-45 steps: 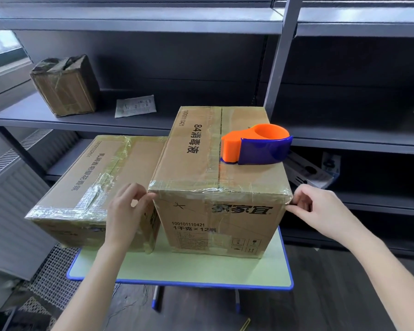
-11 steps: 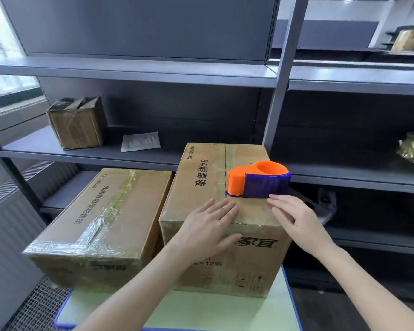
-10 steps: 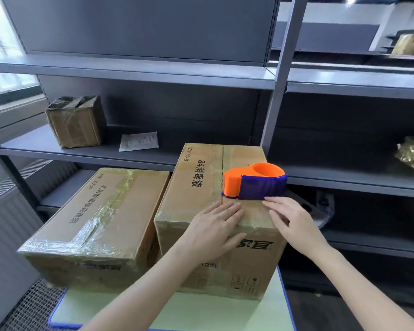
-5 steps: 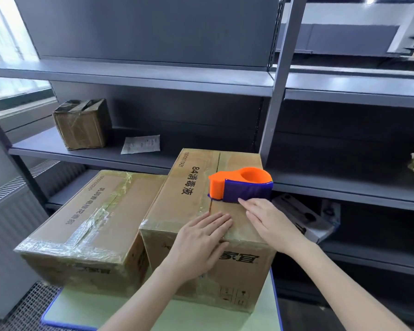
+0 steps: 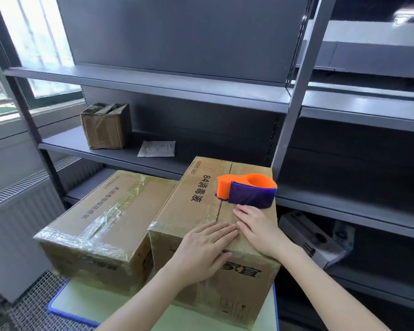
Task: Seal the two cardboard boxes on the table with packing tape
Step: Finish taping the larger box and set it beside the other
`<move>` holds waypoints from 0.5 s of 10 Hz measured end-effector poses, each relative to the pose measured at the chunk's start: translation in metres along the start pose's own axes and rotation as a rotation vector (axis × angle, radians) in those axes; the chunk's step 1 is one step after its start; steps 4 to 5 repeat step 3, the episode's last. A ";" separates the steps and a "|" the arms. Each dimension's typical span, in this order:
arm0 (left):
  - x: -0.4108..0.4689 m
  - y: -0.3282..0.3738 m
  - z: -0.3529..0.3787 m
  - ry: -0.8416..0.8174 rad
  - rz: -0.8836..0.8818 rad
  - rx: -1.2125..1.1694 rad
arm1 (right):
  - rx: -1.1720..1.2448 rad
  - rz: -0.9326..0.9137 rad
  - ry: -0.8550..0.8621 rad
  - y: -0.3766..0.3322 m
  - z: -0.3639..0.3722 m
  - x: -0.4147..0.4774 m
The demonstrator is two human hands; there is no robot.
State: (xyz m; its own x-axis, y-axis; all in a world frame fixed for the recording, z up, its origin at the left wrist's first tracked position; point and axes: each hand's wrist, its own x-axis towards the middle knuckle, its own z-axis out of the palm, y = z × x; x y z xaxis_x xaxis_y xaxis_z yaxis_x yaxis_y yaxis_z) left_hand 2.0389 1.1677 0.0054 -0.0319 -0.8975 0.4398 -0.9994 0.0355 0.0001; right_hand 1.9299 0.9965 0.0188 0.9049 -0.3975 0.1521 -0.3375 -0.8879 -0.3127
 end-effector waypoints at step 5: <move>0.011 -0.013 -0.035 -0.280 -0.034 -0.254 | -0.029 0.149 -0.064 -0.035 -0.017 -0.010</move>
